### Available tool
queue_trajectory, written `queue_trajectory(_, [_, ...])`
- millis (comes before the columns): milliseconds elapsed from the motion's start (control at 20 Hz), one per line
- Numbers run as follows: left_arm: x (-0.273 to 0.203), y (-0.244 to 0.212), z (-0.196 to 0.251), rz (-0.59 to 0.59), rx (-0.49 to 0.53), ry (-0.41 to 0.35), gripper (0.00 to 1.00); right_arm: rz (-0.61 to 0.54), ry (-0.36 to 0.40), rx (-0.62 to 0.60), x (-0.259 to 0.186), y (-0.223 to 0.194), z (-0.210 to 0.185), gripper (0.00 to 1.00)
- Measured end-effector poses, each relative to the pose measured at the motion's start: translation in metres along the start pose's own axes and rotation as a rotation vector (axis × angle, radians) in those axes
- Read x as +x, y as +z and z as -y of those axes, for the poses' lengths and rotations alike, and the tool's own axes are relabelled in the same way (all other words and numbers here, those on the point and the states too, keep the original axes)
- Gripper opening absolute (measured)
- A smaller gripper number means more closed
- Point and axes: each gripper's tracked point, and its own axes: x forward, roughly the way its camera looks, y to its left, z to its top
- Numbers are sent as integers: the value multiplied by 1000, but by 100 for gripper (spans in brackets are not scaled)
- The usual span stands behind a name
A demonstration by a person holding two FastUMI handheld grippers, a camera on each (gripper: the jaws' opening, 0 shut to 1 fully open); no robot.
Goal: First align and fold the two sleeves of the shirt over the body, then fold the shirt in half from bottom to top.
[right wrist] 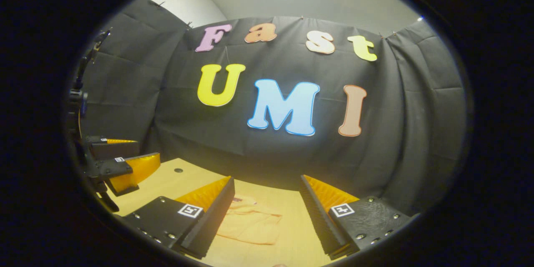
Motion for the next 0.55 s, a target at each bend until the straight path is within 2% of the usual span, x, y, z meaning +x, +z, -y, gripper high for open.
queue_trajectory(550, [-7,21,12,27,-4,31,94,0,46,15,4,5,4,96])
